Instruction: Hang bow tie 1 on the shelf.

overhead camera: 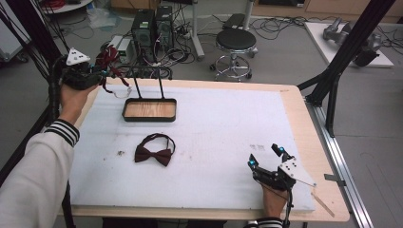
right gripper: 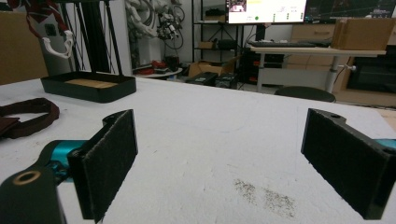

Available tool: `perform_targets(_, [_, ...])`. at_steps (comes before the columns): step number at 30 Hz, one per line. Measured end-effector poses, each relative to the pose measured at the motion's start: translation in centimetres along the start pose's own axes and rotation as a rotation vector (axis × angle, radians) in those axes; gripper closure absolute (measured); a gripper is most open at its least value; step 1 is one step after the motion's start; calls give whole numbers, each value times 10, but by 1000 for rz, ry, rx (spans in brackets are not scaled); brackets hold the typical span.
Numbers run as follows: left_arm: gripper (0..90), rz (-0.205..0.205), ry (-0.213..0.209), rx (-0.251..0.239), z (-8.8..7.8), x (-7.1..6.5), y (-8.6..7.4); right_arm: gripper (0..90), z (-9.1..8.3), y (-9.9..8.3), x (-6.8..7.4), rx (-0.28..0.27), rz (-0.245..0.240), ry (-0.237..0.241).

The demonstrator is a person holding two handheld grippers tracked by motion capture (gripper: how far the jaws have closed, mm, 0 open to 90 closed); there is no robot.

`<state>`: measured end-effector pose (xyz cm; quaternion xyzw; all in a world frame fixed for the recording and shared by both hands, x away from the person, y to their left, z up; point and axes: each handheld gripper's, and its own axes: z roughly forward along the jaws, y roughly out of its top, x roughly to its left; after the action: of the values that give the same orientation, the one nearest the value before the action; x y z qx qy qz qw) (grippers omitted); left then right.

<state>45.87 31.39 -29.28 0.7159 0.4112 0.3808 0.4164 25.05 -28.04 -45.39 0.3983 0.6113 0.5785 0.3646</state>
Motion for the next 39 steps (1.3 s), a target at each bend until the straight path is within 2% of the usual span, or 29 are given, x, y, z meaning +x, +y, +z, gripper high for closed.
perform_targets(2, [742,-11,5,8,1,1,-4,98,0,0,0,-2,-4,-1])
perform_targets(8, [742,-5,17,42,6,-2,-16,98,0,0,0,-4,-4,-2])
perform_targets(9, [742,-11,18,59,8,-3,-20,98,0,0,0,-4,-5,-2])
perform_targets(14, [741,-26,42,70,12,-4,-26,98,0,0,0,-4,-3,-1])
perform_targets(15, [741,-35,41,63,12,-4,-26,98,0,0,0,-3,-3,-2])
perform_targets(21, [741,-26,41,80,14,-4,-30,98,0,0,0,-2,-3,-1])
perform_targets(25, [741,-53,35,81,16,-4,-37,98,0,0,0,-4,-5,-1])
perform_targets(33, [741,-86,14,118,22,-4,-55,98,0,0,0,-2,1,1])
perform_targets(39, [740,-91,1,143,25,-6,-61,98,0,0,0,-3,3,1])
